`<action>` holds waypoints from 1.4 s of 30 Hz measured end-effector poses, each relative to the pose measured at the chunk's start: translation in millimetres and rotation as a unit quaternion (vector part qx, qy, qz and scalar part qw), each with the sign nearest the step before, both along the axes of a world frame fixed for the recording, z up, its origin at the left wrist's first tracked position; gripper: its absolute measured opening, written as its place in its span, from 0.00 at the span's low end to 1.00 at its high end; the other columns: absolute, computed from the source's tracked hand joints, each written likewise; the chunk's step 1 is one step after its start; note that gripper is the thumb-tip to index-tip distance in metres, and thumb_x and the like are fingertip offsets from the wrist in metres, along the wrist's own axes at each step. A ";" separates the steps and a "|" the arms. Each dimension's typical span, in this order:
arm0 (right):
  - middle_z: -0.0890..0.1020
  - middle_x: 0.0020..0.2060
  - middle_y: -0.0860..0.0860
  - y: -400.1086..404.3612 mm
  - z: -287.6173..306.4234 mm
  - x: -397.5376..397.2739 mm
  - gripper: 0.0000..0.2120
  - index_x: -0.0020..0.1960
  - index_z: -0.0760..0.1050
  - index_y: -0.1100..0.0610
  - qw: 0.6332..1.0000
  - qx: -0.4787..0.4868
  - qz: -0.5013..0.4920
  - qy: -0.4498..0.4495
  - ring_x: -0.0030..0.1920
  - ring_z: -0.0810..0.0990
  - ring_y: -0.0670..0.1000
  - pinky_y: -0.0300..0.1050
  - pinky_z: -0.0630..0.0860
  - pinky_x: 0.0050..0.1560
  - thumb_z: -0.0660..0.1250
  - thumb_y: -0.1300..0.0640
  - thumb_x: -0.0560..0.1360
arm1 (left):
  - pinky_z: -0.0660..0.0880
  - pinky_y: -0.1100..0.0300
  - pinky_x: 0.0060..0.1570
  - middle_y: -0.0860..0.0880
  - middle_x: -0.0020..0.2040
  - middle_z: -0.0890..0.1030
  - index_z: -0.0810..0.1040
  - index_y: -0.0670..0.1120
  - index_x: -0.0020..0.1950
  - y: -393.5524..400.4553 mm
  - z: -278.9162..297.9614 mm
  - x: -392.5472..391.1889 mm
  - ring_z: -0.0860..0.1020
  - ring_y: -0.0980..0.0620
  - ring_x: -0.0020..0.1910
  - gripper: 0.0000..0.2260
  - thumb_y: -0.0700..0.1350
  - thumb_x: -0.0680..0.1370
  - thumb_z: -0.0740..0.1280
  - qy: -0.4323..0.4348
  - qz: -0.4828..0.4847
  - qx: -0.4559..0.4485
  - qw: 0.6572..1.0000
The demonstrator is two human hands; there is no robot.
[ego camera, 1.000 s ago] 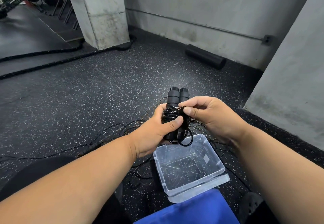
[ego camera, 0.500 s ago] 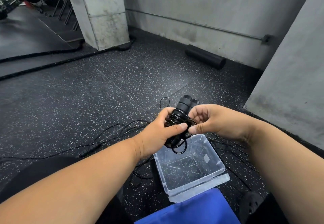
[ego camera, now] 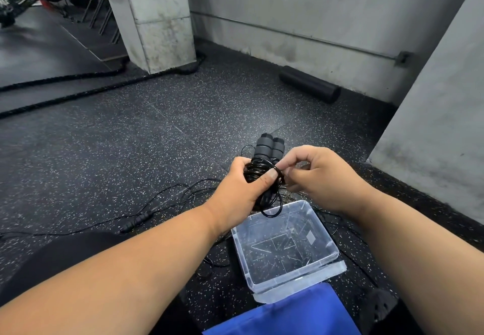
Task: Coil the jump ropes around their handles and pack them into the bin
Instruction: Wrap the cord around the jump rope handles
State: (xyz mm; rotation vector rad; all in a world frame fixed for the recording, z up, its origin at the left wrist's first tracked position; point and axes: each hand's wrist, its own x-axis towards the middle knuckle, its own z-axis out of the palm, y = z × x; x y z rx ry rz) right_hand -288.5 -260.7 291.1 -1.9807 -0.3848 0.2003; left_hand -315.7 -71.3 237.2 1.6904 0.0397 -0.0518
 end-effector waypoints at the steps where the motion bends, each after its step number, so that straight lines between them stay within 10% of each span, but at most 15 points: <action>1: 0.85 0.36 0.54 0.3 0.2 -0.4 0.10 0.43 0.82 0.53 1.000 0.001 -0.001 -0.006 0.35 0.83 0.51 0.58 0.83 0.43 0.71 0.66 0.79 | 0.81 0.61 0.46 0.47 0.56 0.84 0.70 0.49 0.66 0.8 -0.3 0.3 0.83 0.56 0.49 0.23 0.57 0.78 0.74 -0.002 -0.002 -0.003 1.000; 4: 0.83 0.42 0.53 2.6 0.1 -1.0 0.07 0.49 0.79 0.56 1.000 0.012 -0.013 -0.025 0.35 0.82 0.49 0.45 0.83 0.37 0.74 0.65 0.77 | 0.83 0.56 0.50 0.47 0.54 0.84 0.70 0.51 0.65 2.2 0.1 -0.7 0.84 0.56 0.49 0.28 0.63 0.72 0.73 -0.007 -0.026 -0.008 1.000; 7: 0.81 0.39 0.55 3.4 -6.4 1.5 0.11 0.54 0.79 0.52 0.999 0.001 -0.031 -0.038 0.35 0.79 0.49 0.52 0.83 0.41 0.74 0.64 0.76 | 0.80 0.63 0.44 0.49 0.51 0.83 0.69 0.50 0.66 -0.6 3.8 -3.2 0.83 0.62 0.44 0.29 0.62 0.71 0.71 0.000 -0.041 -0.017 0.999; 13: 0.82 0.30 0.48 9.6 -2.7 -3.9 0.07 0.45 0.81 0.52 0.987 -0.001 -0.117 -0.106 0.32 0.79 0.44 0.40 0.78 0.36 0.71 0.62 0.79 | 0.81 0.58 0.37 0.44 0.54 0.83 0.67 0.49 0.66 -7.6 -0.1 -5.8 0.84 0.52 0.41 0.30 0.58 0.71 0.75 0.059 -0.053 -0.092 0.993; 28: 0.82 0.37 0.53 14.9 -1.1 12.8 0.04 0.52 0.76 0.61 0.864 0.422 -0.185 0.201 0.37 0.80 0.47 0.37 0.84 0.41 0.67 0.68 0.80 | 0.86 0.53 0.45 0.41 0.57 0.87 0.78 0.43 0.69 -16.4 -6.0 5.7 0.87 0.45 0.48 0.25 0.56 0.77 0.67 0.187 -0.057 -0.379 0.904; 34: 0.84 0.40 0.54 19.6 -17.0 7.4 0.03 0.50 0.78 0.58 0.932 0.300 -0.091 0.184 0.42 0.85 0.49 0.39 0.84 0.42 0.71 0.64 0.79 | 0.79 0.42 0.58 0.38 0.59 0.83 0.81 0.44 0.64 -1.0 -12.0 15.0 0.83 0.39 0.52 0.22 0.56 0.77 0.67 0.205 -0.074 -0.331 0.918; 42: 0.81 0.36 0.51 23.9 -35.7 9.4 0.04 0.49 0.81 0.59 0.970 0.179 -0.148 0.076 0.36 0.79 0.46 0.40 0.77 0.37 0.75 0.60 0.76 | 0.84 0.54 0.40 0.45 0.51 0.85 0.80 0.45 0.67 -13.1 -10.6 6.5 0.84 0.46 0.42 0.28 0.65 0.76 0.69 0.208 -0.038 -0.209 0.955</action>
